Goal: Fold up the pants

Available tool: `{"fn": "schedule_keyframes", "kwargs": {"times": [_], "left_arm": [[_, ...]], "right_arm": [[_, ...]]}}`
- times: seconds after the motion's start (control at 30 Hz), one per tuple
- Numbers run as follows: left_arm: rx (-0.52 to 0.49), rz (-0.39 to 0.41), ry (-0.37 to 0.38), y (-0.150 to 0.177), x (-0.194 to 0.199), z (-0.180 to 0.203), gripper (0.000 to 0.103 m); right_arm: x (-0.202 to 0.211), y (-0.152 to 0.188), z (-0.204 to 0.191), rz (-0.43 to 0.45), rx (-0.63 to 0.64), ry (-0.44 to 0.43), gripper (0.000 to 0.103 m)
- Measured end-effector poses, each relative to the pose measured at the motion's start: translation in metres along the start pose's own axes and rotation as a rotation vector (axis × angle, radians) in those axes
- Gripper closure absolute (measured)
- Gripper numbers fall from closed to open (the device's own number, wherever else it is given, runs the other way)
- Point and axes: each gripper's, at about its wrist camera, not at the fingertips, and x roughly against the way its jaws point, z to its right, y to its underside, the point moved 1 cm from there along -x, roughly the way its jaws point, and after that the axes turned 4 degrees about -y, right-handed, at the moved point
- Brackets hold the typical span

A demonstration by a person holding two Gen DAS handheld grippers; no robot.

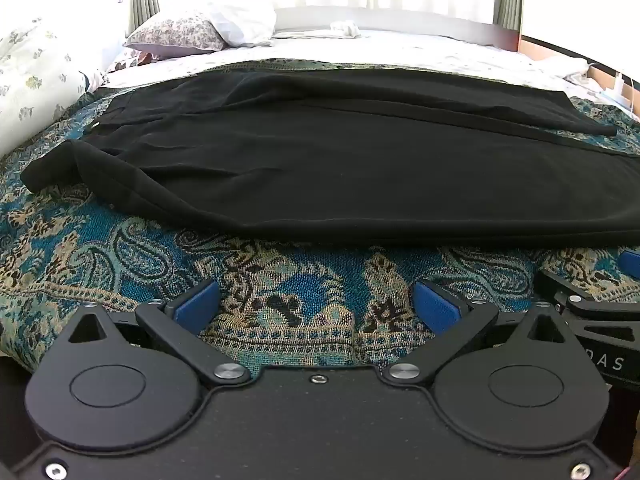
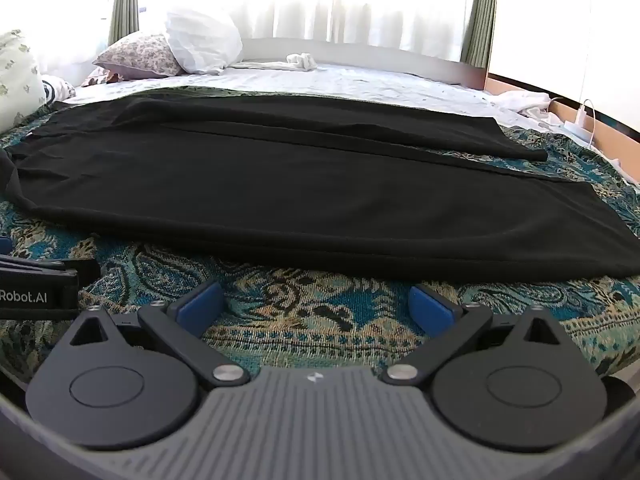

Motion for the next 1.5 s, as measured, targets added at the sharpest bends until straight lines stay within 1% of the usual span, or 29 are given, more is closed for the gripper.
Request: {"fn": "schedule_keyframes", "kwargs": {"times": [0.03, 0.2, 0.6, 0.67, 0.93, 0.97, 1.2, 1.23, 1.5], "left_arm": [[0.003, -0.001, 0.002, 0.0, 0.0, -0.0001, 0.0], [-0.001, 0.003, -0.004, 0.0016, 0.0012, 0.0011, 0.0], [-0.002, -0.004, 0.0, 0.0085, -0.0002, 0.0002, 0.0], [0.0, -0.008, -0.001, 0.0022, -0.0016, 0.0003, 0.0], [0.002, -0.002, 0.0, 0.0077, -0.0003, -0.0002, 0.0], [0.0, -0.011, -0.001, 0.0019, -0.0009, 0.0012, 0.0], [0.0, -0.007, -0.001, 0.0053, 0.0003, 0.0022, 0.0], [-0.001, -0.012, -0.001, 0.0014, -0.001, 0.0011, 0.0], [0.0, -0.014, -0.001, 0.0011, -0.001, 0.001, 0.0]], "right_arm": [[0.0006, 0.0, -0.0002, 0.008, 0.007, 0.003, 0.0], [-0.0002, -0.0009, 0.0028, -0.01, -0.005, -0.011, 0.0], [-0.0026, 0.0, -0.0001, -0.007, -0.008, -0.003, 0.0], [-0.0021, 0.0002, 0.0002, -0.006, -0.007, -0.003, 0.0], [-0.0016, 0.0001, 0.0003, -0.006, -0.007, -0.003, 0.0], [-0.0014, 0.0001, 0.0002, -0.006, -0.007, -0.003, 0.0], [-0.0009, 0.0, 0.0003, -0.006, -0.006, -0.003, 0.0], [-0.0009, 0.0, 0.0002, -0.006, -0.006, -0.003, 0.0], [-0.0006, 0.0, 0.0004, -0.005, -0.006, -0.003, 0.0]]}}
